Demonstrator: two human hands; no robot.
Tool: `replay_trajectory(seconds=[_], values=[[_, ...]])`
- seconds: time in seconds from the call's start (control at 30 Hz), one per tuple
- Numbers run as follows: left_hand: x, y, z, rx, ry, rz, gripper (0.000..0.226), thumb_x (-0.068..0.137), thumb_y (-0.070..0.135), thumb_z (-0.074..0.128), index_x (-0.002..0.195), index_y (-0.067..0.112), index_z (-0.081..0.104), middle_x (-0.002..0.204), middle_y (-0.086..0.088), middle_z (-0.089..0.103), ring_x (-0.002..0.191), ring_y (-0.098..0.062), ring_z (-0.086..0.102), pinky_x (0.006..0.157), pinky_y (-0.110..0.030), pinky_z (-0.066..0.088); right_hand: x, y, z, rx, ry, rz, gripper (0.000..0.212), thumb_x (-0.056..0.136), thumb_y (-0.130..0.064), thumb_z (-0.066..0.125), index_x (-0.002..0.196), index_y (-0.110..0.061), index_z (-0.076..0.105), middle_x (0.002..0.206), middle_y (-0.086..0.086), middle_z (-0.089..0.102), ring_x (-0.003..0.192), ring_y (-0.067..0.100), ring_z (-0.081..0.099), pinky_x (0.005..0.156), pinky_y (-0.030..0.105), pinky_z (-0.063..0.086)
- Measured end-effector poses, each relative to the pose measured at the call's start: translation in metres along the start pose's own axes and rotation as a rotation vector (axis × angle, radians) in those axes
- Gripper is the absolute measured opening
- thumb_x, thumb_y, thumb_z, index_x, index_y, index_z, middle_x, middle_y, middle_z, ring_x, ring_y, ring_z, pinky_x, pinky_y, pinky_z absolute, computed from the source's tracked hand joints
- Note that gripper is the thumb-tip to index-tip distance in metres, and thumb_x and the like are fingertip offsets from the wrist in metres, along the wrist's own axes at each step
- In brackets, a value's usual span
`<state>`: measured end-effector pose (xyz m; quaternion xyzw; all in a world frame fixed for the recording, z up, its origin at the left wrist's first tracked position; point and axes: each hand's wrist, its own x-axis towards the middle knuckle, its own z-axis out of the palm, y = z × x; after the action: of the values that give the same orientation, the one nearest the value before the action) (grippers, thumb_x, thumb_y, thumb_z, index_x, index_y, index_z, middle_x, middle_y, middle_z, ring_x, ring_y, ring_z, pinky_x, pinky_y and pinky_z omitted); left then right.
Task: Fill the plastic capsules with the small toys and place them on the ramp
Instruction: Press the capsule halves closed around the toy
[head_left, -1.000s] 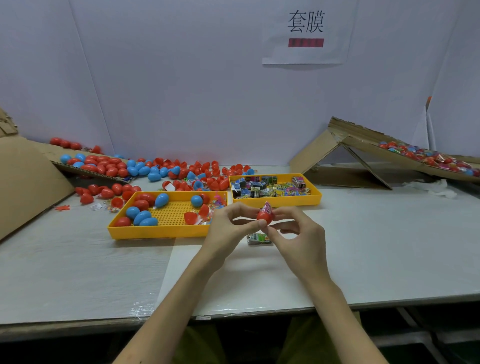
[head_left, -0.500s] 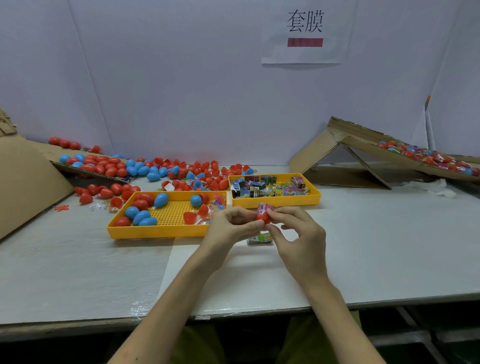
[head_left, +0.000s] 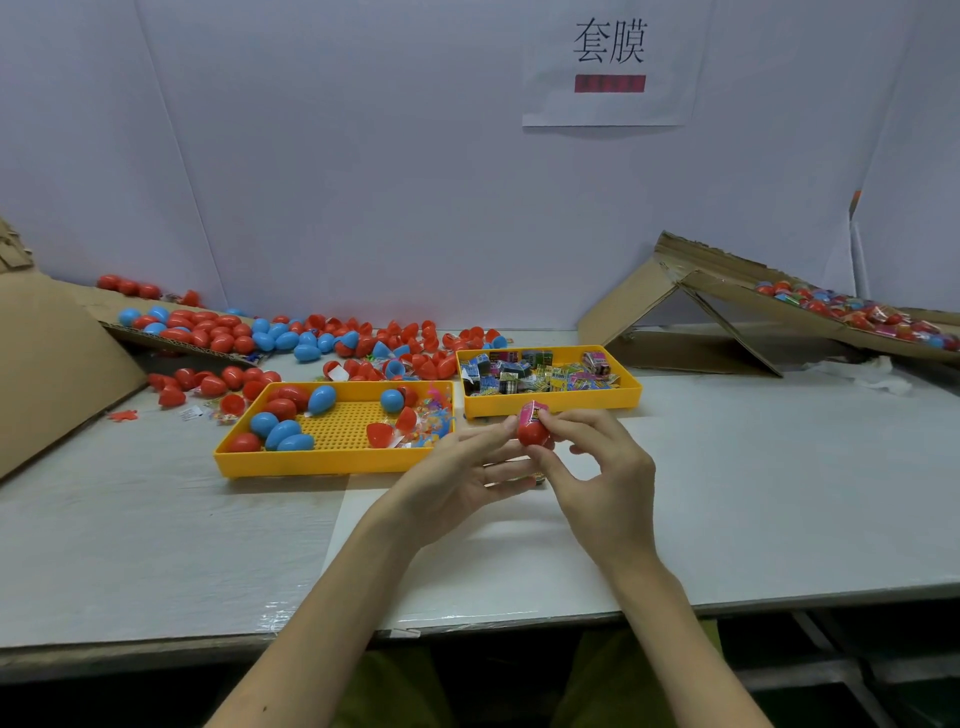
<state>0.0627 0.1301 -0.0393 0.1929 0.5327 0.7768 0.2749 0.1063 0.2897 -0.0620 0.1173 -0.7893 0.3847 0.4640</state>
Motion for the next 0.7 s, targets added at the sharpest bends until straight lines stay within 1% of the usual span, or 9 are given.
replay_trajectory(seconds=[0.1, 0.2, 0.27, 0.33, 0.43, 0.57, 0.7], values=[[-0.0002, -0.0008, 0.0013, 0.023, 0.024, -0.013, 0.034, 0.092, 0.039, 0.066, 0.116, 0.017, 0.075, 0.126, -0.014, 0.069, 0.119, -0.027, 0.066, 0.095, -0.034, 0.056, -0.0003, -0.0005, -0.0001, -0.005, -0.006, -0.016, 0.032, 0.075, -0.004, 0.083, 0.106, -0.007, 0.076, 0.099, 0.002, 0.069, 0.093, 0.002, 0.058, 0.082, 0.006, 0.046], [-0.0003, -0.0010, 0.0003, 0.012, 0.011, -0.023, 0.035, 0.093, 0.036, 0.066, 0.120, 0.016, 0.073, 0.128, -0.014, 0.068, 0.121, -0.028, 0.064, 0.100, -0.036, 0.054, 0.0000, -0.0016, -0.0008, -0.009, -0.014, -0.038, 0.032, 0.075, -0.001, 0.082, 0.106, -0.006, 0.076, 0.099, 0.004, 0.069, 0.093, 0.003, 0.058, 0.085, 0.005, 0.045], [-0.0008, -0.0005, -0.0001, -0.021, -0.004, -0.032, 0.034, 0.094, 0.033, 0.066, 0.121, 0.014, 0.072, 0.130, -0.014, 0.067, 0.122, -0.029, 0.063, 0.100, -0.036, 0.053, 0.0000, -0.0029, -0.0011, -0.001, -0.014, -0.034, 0.035, 0.076, -0.001, 0.082, 0.110, -0.007, 0.075, 0.101, 0.002, 0.068, 0.094, 0.002, 0.058, 0.086, 0.005, 0.044], [-0.0017, 0.0004, 0.0004, -0.050, -0.016, -0.033, 0.033, 0.094, 0.032, 0.064, 0.119, 0.013, 0.073, 0.131, -0.014, 0.066, 0.122, -0.028, 0.063, 0.098, -0.035, 0.055, 0.0005, -0.0046, -0.0017, -0.004, -0.012, -0.013, 0.039, 0.077, -0.005, 0.082, 0.115, -0.010, 0.074, 0.104, -0.003, 0.067, 0.098, 0.000, 0.057, 0.087, 0.005, 0.044], [-0.0030, 0.0023, 0.0028, -0.065, -0.017, -0.039, 0.032, 0.093, 0.032, 0.064, 0.119, 0.015, 0.073, 0.131, -0.014, 0.066, 0.121, -0.029, 0.064, 0.094, -0.034, 0.056, 0.0006, -0.0044, -0.0024, -0.012, -0.011, -0.006, 0.038, 0.076, -0.007, 0.083, 0.113, -0.010, 0.074, 0.104, -0.008, 0.066, 0.099, -0.001, 0.057, 0.088, 0.003, 0.042], [-0.0026, 0.0023, 0.0056, -0.041, 0.019, -0.059, 0.041, 0.092, 0.038, 0.063, 0.125, 0.014, 0.068, 0.129, -0.013, 0.067, 0.118, -0.029, 0.066, 0.092, -0.034, 0.057, -0.0006, -0.0033, -0.0019, -0.015, -0.005, -0.023, 0.032, 0.075, -0.003, 0.083, 0.106, -0.006, 0.076, 0.101, 0.002, 0.071, 0.096, 0.000, 0.059, 0.087, 0.003, 0.044], [-0.0026, 0.0015, 0.0042, -0.024, 0.007, -0.053, 0.033, 0.093, 0.035, 0.064, 0.118, 0.016, 0.074, 0.128, -0.013, 0.068, 0.121, -0.031, 0.064, 0.096, -0.035, 0.056, -0.0006, -0.0027, -0.0025, -0.008, -0.003, -0.040, 0.029, 0.076, -0.002, 0.081, 0.105, -0.005, 0.077, 0.101, 0.004, 0.072, 0.096, 0.002, 0.060, 0.088, 0.006, 0.045]])
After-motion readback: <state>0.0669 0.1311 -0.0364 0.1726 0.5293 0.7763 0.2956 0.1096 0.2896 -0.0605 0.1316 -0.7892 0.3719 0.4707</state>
